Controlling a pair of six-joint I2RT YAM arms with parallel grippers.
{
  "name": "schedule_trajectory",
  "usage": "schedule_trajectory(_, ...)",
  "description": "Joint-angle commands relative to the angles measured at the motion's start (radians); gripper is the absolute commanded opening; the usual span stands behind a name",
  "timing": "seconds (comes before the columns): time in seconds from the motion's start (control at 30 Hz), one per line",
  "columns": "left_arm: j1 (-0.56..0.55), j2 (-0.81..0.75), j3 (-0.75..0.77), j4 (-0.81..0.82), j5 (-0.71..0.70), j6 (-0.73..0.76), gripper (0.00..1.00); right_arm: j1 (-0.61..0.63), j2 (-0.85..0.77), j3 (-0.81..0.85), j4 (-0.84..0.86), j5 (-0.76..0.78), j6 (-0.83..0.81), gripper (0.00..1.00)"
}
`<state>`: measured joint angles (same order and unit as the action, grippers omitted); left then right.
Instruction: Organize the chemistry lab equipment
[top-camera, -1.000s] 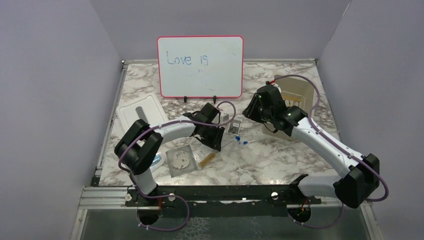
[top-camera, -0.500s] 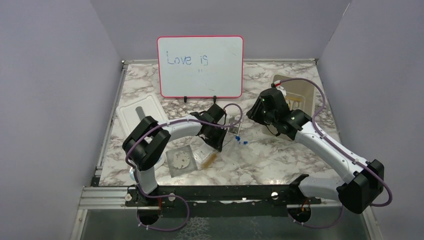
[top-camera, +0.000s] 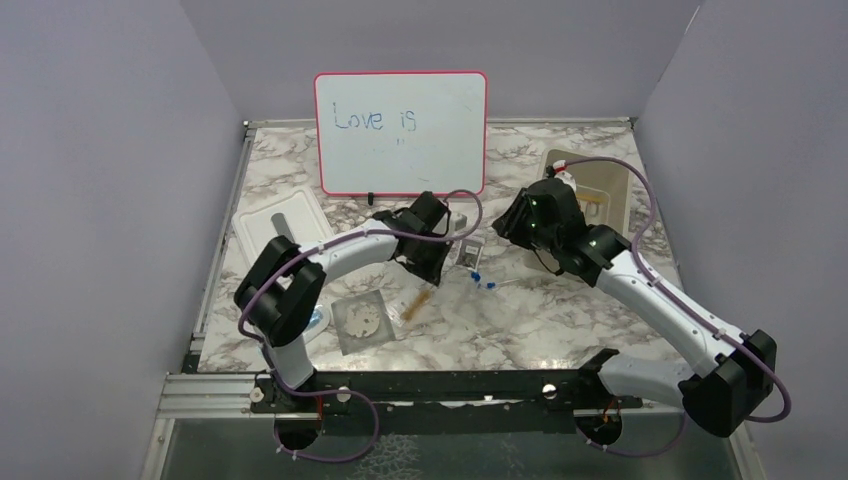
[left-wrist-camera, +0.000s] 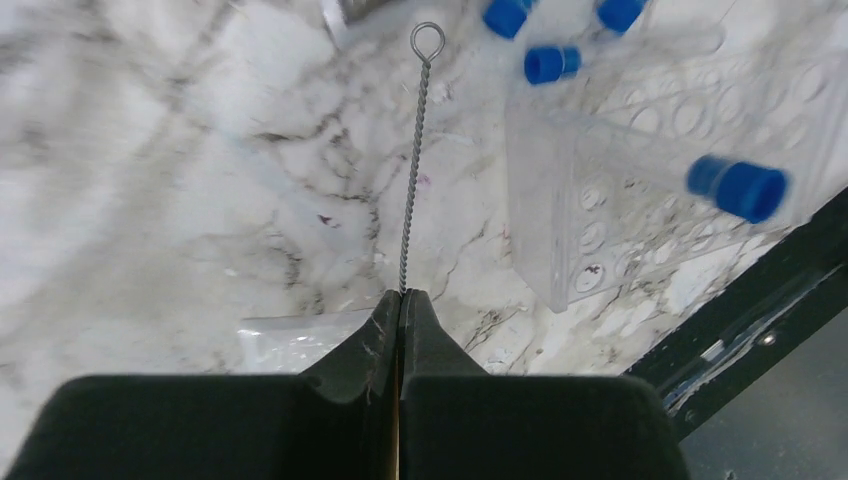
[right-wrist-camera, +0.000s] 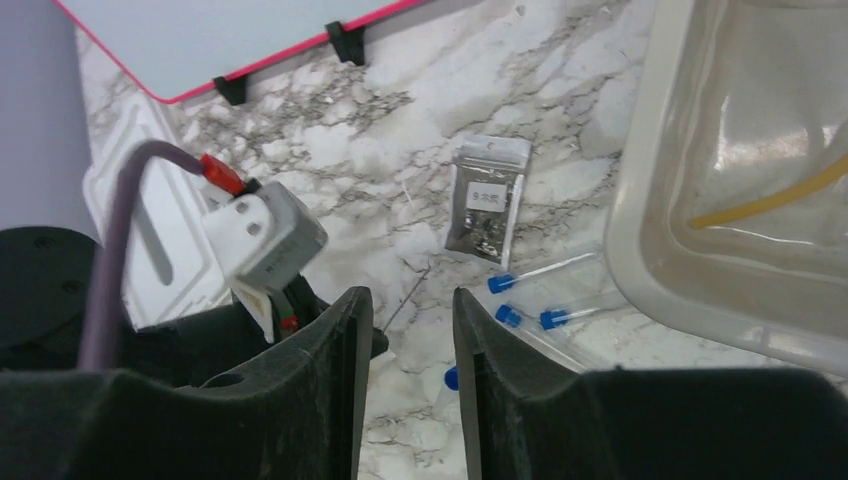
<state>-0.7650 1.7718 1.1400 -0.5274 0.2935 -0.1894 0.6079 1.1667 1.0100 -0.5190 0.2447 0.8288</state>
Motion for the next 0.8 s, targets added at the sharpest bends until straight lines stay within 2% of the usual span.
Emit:
schedule_trajectory(0.0,0.089,-0.119,0.097,-0.012,-0.032,-0.03,0.0,0.001,-0.061,-0.021,0.142,-0.061,-0.057,0.42)
schedule_trajectory(0.27,0.209,-0.197,0.208,0.085,0.127,-0.153,0.0,0.001,-0.044,-0.022,0.338,-0.218,-0.096,0.55)
schedule_trajectory(0.57,0.248,-0.241,0.216,0.311,0.311,-0.306,0.0,0.001,0.146,0.135,0.414,-0.238,-0.083,0.54)
schedule_trajectory(0.77,0.258,-0.251,0.194,0.36,0.335,-0.308,0.0,0.0,0.222,0.17,0.468,-0.277,-0.089,0.48)
